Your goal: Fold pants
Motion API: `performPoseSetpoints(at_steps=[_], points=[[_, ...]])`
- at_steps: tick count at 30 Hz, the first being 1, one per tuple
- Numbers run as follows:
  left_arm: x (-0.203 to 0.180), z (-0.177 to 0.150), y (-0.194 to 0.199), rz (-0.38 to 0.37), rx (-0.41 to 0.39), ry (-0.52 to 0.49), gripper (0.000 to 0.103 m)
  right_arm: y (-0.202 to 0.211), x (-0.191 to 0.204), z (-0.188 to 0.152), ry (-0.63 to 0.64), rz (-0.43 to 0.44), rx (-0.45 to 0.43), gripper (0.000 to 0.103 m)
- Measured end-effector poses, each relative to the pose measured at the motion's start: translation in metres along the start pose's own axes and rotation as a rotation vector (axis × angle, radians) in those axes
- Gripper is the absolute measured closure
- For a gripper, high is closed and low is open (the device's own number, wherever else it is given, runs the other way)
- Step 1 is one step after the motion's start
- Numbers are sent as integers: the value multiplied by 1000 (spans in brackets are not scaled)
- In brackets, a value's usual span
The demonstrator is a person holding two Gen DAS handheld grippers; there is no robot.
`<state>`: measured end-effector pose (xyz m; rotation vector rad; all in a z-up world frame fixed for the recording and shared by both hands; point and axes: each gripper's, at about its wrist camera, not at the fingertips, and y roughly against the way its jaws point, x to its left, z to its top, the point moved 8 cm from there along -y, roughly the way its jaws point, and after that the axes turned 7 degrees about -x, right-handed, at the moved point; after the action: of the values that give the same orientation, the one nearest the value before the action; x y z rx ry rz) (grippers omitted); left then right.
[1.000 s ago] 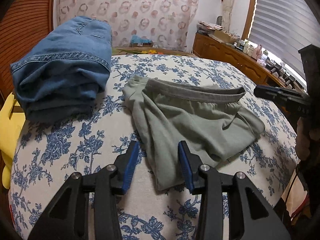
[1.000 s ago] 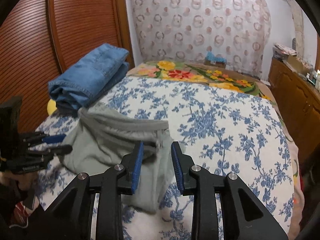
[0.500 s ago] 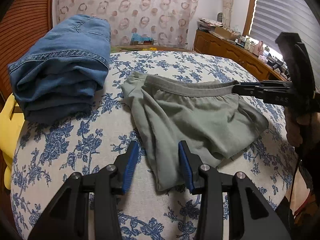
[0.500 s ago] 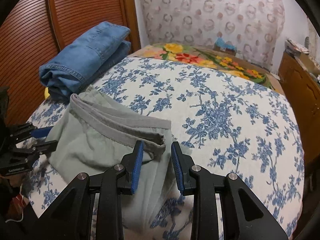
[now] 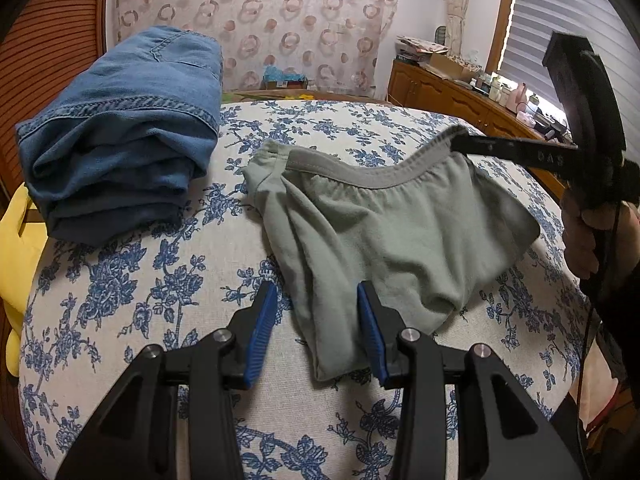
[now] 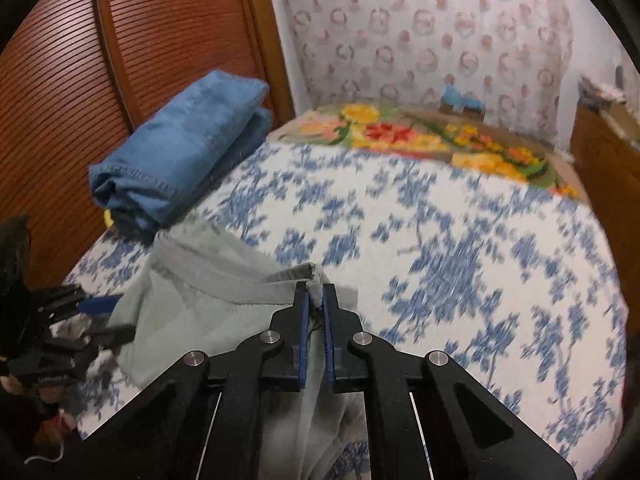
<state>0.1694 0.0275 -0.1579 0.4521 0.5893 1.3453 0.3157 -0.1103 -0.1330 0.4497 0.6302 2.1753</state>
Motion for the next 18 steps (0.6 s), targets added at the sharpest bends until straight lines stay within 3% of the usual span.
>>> performPoseSetpoints(at_steps=[8, 10, 18], points=[[-1, -1, 0, 0, 0, 0, 63, -19, -7, -2, 7, -71, 55, 99], [-1, -1, 0, 2, 0, -1, 63, -20, -10, -5, -8, -73, 56, 94], [0, 0, 1, 2, -1, -1, 63, 3, -17, -6, -38, -82, 30, 88]])
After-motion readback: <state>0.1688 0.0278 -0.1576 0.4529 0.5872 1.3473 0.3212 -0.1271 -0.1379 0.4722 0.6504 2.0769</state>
